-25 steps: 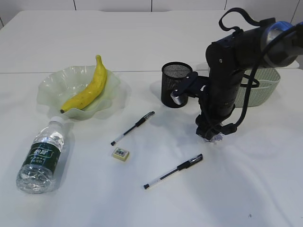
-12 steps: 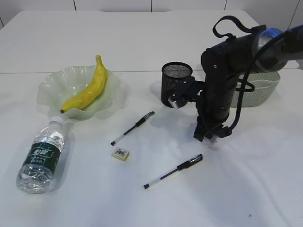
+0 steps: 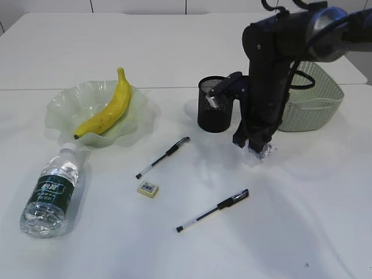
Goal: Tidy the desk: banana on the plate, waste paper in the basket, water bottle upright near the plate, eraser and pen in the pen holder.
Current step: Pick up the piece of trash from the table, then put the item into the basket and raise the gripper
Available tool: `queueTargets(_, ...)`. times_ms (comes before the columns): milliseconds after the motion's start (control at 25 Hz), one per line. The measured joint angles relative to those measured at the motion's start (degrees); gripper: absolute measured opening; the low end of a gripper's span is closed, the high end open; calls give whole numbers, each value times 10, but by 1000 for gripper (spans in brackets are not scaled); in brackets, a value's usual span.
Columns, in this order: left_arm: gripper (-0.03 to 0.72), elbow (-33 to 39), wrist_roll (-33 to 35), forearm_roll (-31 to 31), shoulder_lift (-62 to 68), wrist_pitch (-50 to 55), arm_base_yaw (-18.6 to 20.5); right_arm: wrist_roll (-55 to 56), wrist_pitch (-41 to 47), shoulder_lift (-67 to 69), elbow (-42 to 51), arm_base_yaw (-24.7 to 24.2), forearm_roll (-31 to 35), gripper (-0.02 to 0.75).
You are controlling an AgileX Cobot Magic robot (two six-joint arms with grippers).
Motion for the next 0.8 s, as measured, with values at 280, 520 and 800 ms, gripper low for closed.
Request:
queueTargets(280,339,0,0,-9,0,0,0,11,46,0,-88,0,40,54)
queueTargets(520,339,0,-1,-11,0,0,0,24,48,0,-126,0,40,54)
queueTargets(800,338,0,-1,-11,0,3,0,40,50,0,-153,0,26,53)
